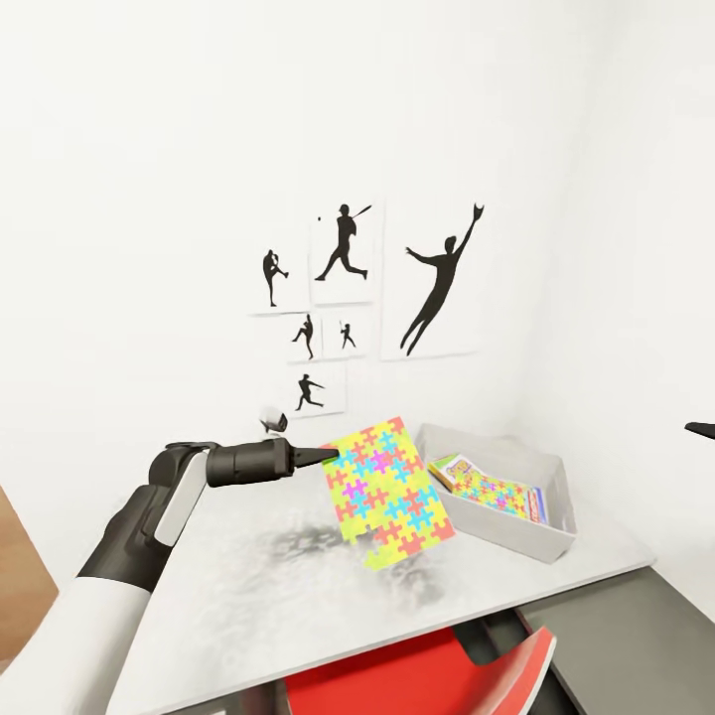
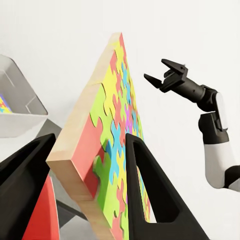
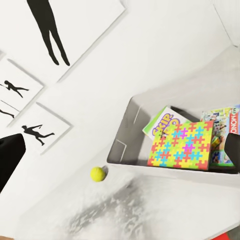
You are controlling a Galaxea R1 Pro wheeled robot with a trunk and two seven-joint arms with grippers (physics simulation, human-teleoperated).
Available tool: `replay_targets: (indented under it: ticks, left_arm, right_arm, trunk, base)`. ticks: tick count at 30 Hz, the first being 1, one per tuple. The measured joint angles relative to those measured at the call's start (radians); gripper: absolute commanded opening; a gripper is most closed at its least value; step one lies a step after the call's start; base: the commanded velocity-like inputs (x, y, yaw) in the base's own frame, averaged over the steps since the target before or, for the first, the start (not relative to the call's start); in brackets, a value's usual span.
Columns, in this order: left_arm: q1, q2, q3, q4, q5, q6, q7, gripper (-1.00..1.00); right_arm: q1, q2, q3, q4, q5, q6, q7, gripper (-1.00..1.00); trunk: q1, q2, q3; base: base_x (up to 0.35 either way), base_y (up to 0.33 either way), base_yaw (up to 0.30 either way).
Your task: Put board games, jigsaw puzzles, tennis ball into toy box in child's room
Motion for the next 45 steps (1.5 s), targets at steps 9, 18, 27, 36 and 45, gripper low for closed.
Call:
replay_targets:
  ticks: [9,18,27,36,45]
  left_arm:
    - [0.0,0.001,0.002,0.0,0.001,0.0,0.0,-1.0]
    - [0.0,0.005,-0.001,0.002,-0.001,0.0,0.002,-1.0]
    - [-0.001,0.0,0.002,0.014,-0.006,0.0,0.003,-1.0]
    - [-0.044,-0.001,-0.001,0.022,-0.005,0.001,0.063,-1.0]
    - [-0.196,0.001,-0.004,0.243,-0.007,0.0,0.087,-1.0]
  right_arm:
    - [0.0,0.0,0.0,0.0,0.0,0.0,0.0,1.0]
    - [0.0,0.001,0.001,0.0,-0.001,0.001,0.0,1.0]
    - [0.0,0.012,0.048,0.0,0.001,0.007,-0.003,1.0]
    - [0.0,0.012,0.11,0.0,-0.01,0.012,-0.005,1.0]
    - [-0.002,0.117,0.149,0.0,-0.024,0.015,-0.001,1.0]
  trunk:
    - [0.0,0.0,0.0]
    - [0.0,0.0,0.001]
    - [0.0,0.0,0.001]
    - [0.0,0.0,0.002]
    - [0.0,0.0,0.002]
  base:
    - [0.059,-0.002,0.0]
    - [0.044,0.0,-0.028]
    - [0.001,0.0,-0.014]
    - [0.0,0.0,0.0]
    - [0.0,0.0,0.0]
